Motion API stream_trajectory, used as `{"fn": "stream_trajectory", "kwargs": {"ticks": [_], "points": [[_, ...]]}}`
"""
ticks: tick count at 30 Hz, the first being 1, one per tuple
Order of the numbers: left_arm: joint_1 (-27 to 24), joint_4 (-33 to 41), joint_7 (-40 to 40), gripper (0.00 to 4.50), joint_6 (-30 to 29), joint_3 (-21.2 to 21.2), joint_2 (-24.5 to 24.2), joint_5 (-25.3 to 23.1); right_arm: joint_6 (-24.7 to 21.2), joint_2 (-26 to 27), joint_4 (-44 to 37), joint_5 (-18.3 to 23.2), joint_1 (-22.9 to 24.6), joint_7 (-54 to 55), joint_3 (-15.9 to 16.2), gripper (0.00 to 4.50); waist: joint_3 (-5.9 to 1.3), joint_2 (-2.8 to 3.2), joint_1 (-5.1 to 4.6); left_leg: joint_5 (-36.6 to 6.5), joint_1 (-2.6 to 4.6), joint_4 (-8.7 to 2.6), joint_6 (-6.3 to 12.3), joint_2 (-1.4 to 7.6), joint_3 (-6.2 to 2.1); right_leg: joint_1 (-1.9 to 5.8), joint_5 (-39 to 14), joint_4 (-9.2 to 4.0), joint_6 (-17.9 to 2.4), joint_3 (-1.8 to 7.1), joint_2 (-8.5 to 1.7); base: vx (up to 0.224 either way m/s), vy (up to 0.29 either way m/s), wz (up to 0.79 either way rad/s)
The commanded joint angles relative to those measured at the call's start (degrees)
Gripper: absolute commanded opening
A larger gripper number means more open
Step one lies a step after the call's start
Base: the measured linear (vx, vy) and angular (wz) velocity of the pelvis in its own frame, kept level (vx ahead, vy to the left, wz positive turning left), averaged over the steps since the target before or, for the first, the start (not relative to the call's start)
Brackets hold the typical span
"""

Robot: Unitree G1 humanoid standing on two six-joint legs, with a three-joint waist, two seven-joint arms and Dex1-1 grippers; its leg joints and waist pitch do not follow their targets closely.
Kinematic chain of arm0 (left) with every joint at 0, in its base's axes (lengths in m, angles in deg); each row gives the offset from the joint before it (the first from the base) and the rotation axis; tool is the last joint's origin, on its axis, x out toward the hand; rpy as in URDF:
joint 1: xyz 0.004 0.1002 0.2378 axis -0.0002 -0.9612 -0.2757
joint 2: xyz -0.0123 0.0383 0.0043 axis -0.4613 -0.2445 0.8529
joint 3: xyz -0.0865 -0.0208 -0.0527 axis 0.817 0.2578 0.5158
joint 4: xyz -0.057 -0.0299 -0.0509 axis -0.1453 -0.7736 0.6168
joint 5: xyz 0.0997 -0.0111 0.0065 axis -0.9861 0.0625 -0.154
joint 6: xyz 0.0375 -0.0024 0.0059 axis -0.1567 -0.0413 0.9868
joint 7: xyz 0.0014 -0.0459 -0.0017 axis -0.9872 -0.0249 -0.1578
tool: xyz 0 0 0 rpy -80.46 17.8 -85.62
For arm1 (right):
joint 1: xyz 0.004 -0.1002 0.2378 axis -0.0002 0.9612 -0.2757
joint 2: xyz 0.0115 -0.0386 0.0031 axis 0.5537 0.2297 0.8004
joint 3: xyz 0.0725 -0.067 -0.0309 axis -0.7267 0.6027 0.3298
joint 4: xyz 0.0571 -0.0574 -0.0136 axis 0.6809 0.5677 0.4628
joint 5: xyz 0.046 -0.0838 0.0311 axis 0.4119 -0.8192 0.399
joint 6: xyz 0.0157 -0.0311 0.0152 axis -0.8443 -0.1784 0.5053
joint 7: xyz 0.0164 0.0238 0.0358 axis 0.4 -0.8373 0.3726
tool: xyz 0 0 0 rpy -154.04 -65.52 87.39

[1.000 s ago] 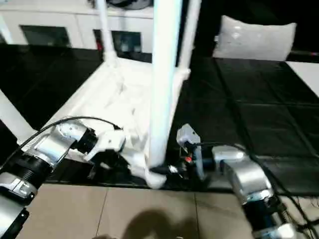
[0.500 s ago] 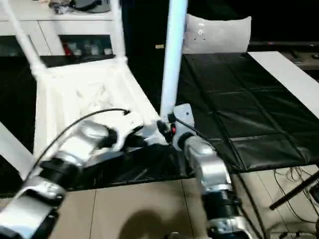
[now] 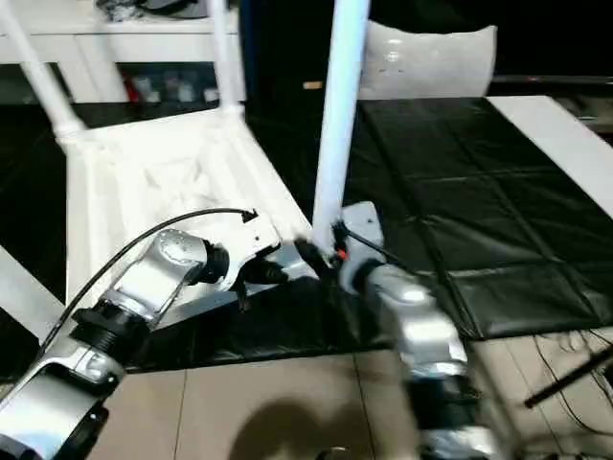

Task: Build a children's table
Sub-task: Rotate leg to tighten

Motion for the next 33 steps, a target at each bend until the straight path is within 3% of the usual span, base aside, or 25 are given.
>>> {"fn": "stream_trajectory", "kwargs": {"ticks": [1,4,9,16,17,21,23,27,28,29,32,33], "points": [[0.5,0.0,4.1,0.00,4.0,-1.5,-0.6,1.2,-1.1,-1.7,-0.9,1.5,0.5,-4.8,1.8,4.22,-3.96,0.32,0.34,-14.3,0.31,-4.02,3.64,2.81,-0.95,3.06,-16.7,-4.34,-12.2,2.61,-3.80,0.000,0.000,0.00],[0.5,-0.5,8.6,0.00,6.9,-2.2,-2.3,1.9,-1.0,-5.7,-1.3,3.1,0.3,-11.6,2.1,4.47,-4.01,0.26,0.86,-14.2,0.40,-3.94,3.93,2.81,-0.89,3.21,-16.9,-4.33,-12.3,2.61,-3.92,0.000,0.000,0.00],[0.3,-1.0,18.1,0.00,13.8,-5.1,-6.2,2.3,2.0,-13.6,-2.0,4.4,0.7,-24.8,5.2,4.47,-4.00,0.10,2.20,-13.2,0.68,-3.98,4.21,3.23,-0.76,2.98,-15.5,-3.91,-12.9,2.72,-4.05,0.000,0.000,0.00],[0.8,-2.5,23.8,0.00,18.3,-7.0,-9.1,1.6,3.3,-15.8,-0.4,6.4,-0.8,-32.0,6.4,4.47,-4.03,0.11,3.46,-13.1,0.81,-4.03,3.23,3.37,-0.56,2.99,-15.8,-3.73,-12.9,2.73,-4.16,0.000,0.000,0.00],[0.6,-2.0,26.4,0.00,19.2,-7.7,-10.1,2.0,3.8,-16.1,0.2,7.3,-1.3,-34.7,7.0,4.21,-4.05,-0.18,3.58,-12.9,0.81,-4.03,3.22,3.39,-0.53,3.05,-15.8,-3.69,-13.0,2.69,-4.16,0.000,0.000,0.00],[0.3,-1.2,29.3,0.00,20.5,-8.3,-11.0,2.5,4.2,-16.9,1.9,7.5,-2.5,-37.8,8.2,4.06,-4.01,0.00,3.69,-12.5,0.78,-4.04,3.14,3.44,-0.48,2.93,-16.0,-3.57,-13.3,2.67,-4.17,0.000,0.000,0.00],[0.3,-1.2,30.4,0.00,21.3,-8.7,-11.2,2.5,3.7,-16.9,2.3,8.0,-2.8,-39.2,8.6,3.75,-4.05,-0.08,3.87,-12.1,0.84,-3.98,3.17,3.47,-0.43,2.95,-15.6,-3.50,-13.4,2.70,-4.16,0.000,0.000,0.00],[0.2,-1.2,30.8,0.00,21.9,-8.9,-11.3,2.4,4.6,-16.7,2.5,7.6,-3.0,-40.0,9.1,3.59,-4.14,-0.38,4.34,-11.1,0.81,-3.91,3.31,3.50,-0.35,2.98,-15.5,-3.32,-13.1,2.73,-4.25,0.000,0.000,0.00],[0.3,-1.3,30.7,0.00,22.1,-8.8,-11.3,2.4,4.9,-16.6,2.6,7.5,-3.1,-40.1,9.2,3.44,-4.15,-0.33,4.40,-10.9,0.82,-3.91,3.29,3.51,-0.35,2.98,-15.4,-3.32,-13.1,2.74,-4.27,0.000,0.000,0.00],[0.4,-1.4,30.7,0.00,22.2,-8.8,-11.3,2.4,5.0,-16.4,2.7,7.6,-3.2,-40.2,9.3,3.31,-4.12,-0.69,4.41,-10.8,0.80,-3.90,3.31,3.48,-0.28,2.94,-15.7,-3.38,-12.9,2.74,-4.24,0.000,0.000,0.00],[0.6,-1.8,30.5,0.00,22.7,-8.8,-11.4,2.1,5.2,-15.9,2.9,7.7,-3.5,-40.5,9.6,3.13,-4.06,-0.65,4.45,-11.0,0.79,-3.91,3.13,3.43,-0.32,2.90,-17.7,-3.53,-12.1,2.70,-4.30,0.000,0.000,0.00],[0.8,-1.9,30.5,0.00,22.9,-8.8,-11.4,2.1,5.3,-15.9,3.1,7.8,-3.7,-40.9,9.8,2.88,-4.11,-0.70,4.48,-10.9,0.88,-3.92,3.05,3.46,-0.35,2.85,-18.0,-3.48,-12.0,2.69,-4.29,0.000,0.000,0.00]]}}
